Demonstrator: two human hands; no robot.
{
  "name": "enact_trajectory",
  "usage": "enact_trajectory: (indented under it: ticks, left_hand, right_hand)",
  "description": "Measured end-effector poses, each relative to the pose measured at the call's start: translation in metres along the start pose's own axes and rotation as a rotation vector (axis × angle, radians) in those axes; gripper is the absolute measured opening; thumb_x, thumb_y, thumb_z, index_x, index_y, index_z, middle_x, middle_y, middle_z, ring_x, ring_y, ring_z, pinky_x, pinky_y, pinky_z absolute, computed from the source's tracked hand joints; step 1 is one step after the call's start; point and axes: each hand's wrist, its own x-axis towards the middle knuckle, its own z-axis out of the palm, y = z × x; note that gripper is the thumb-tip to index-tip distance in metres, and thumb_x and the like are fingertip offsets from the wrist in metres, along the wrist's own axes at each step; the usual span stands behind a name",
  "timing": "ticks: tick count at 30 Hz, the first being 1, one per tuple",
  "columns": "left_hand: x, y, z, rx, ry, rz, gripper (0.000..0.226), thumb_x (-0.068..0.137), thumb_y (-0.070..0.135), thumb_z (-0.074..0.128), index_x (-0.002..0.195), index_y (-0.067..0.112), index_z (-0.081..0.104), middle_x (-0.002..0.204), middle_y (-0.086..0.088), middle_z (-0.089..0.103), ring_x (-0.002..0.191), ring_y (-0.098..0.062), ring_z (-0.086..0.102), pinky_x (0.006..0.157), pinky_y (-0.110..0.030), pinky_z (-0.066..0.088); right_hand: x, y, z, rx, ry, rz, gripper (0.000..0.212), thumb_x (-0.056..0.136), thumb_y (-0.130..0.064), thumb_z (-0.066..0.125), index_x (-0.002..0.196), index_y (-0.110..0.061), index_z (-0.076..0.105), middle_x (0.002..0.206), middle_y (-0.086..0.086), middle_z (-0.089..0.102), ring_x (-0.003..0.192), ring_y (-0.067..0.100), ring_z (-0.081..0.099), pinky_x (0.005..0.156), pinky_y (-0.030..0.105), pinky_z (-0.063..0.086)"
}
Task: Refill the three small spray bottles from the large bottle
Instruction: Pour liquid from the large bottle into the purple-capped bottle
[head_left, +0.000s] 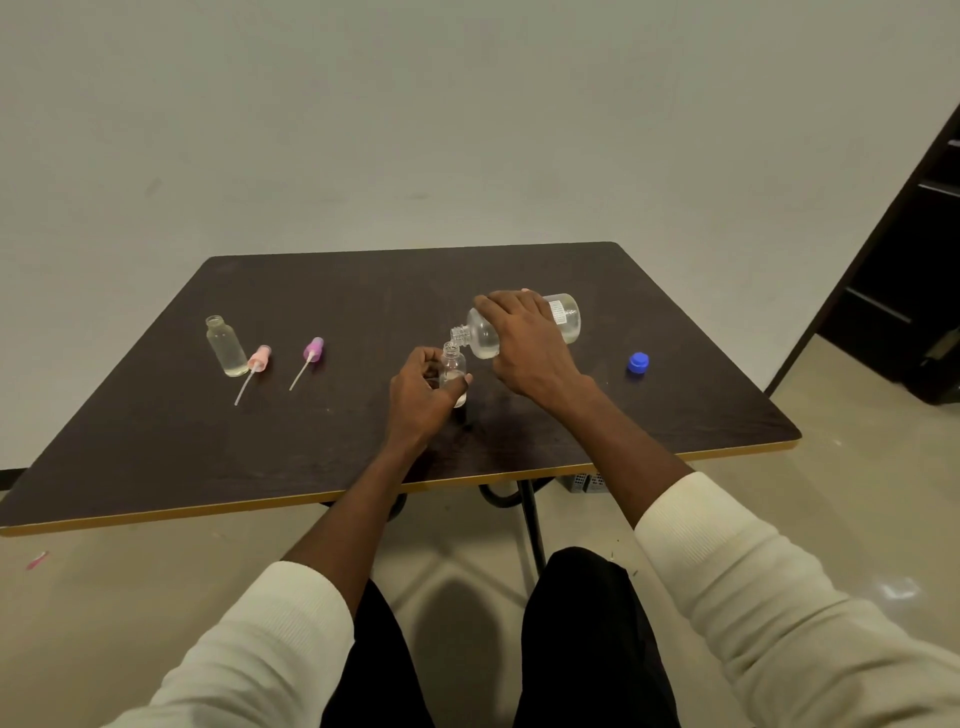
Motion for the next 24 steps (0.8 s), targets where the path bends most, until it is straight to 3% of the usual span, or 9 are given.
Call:
enact_trajectory:
  ticks: [24]
  left_hand:
    - [-0.0009,-0.0004,0.0004,0.006,0.005,-0.004,0.030,0.081,0.020,0.080,0.101,0.023,0.058,0.093,0.008,0.068,0.088,-0.014,0.067,0.080,-0.037,0.058]
  right_hand:
    - [-0.0003,-0.0009,-0.0007,0.002,0.007,-0.008,0.071,0.066,-0.004,0.075,0.134,-0.010,0.053,0.130,0.011,0.057,0.121,0.030,0.050,0.112,0.042,0.027]
